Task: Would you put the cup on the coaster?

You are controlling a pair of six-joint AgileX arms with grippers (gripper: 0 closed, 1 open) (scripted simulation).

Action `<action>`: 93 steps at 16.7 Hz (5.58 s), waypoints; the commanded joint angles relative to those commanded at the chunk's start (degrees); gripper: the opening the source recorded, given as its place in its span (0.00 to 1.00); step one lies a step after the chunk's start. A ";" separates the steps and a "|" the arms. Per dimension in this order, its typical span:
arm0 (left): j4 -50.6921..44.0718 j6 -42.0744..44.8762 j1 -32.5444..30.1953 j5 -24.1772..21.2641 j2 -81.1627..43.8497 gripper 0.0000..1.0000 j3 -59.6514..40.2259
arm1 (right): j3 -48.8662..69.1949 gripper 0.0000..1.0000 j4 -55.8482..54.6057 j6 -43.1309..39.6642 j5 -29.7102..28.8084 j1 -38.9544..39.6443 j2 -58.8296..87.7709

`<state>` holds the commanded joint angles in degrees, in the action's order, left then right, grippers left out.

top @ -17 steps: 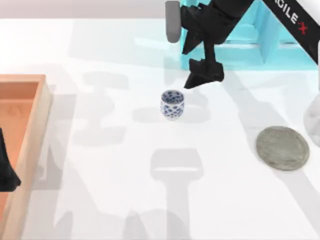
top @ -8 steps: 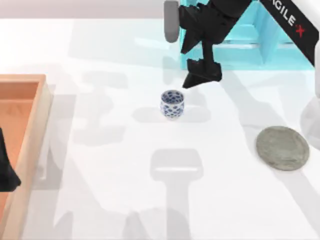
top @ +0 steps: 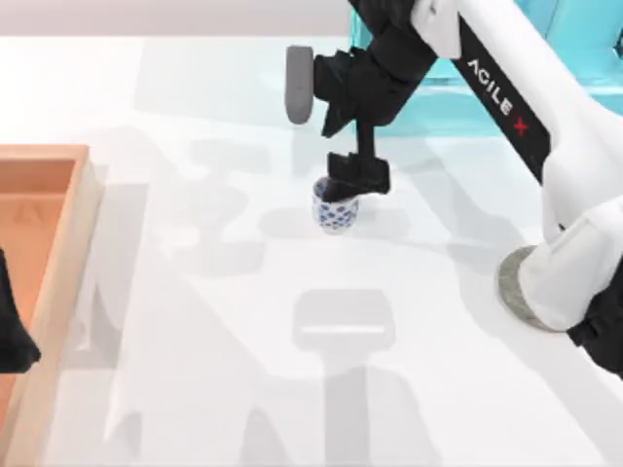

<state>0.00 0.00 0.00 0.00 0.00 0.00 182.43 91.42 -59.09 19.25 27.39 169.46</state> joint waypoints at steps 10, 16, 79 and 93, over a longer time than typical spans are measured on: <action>0.00 0.00 0.00 0.00 0.00 1.00 0.00 | 13.19 1.00 2.60 0.23 -0.22 0.21 10.50; 0.00 0.00 0.00 0.00 0.00 1.00 0.00 | 13.19 0.62 2.60 0.23 -0.22 0.21 10.50; 0.00 0.00 0.00 0.00 0.00 1.00 0.00 | -124.54 0.00 -59.66 75.36 -30.29 -8.80 -76.09; 0.00 0.00 0.00 0.00 0.00 1.00 0.00 | -128.35 0.08 -70.95 74.41 -29.95 -10.25 -69.00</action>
<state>0.00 0.00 0.00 0.00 0.00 0.00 54.09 20.47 15.32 -10.70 17.14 100.46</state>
